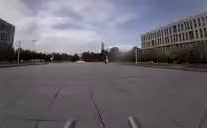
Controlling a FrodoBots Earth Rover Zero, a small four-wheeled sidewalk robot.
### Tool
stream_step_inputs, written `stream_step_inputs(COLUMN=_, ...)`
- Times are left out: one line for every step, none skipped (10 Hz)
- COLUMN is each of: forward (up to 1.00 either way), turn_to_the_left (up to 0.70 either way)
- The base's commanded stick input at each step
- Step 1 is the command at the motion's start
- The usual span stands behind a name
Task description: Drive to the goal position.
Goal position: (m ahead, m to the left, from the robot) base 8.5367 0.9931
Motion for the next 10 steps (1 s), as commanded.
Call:
stream_step_inputs(forward=1.00, turn_to_the_left=0.00)
stream_step_inputs(forward=1.00, turn_to_the_left=0.00)
stream_step_inputs(forward=1.00, turn_to_the_left=0.00)
stream_step_inputs(forward=1.00, turn_to_the_left=0.00)
stream_step_inputs(forward=1.00, turn_to_the_left=0.00)
stream_step_inputs(forward=1.00, turn_to_the_left=0.00)
stream_step_inputs(forward=1.00, turn_to_the_left=0.00)
stream_step_inputs(forward=1.00, turn_to_the_left=0.00)
stream_step_inputs(forward=1.00, turn_to_the_left=0.00)
stream_step_inputs(forward=1.00, turn_to_the_left=0.02)
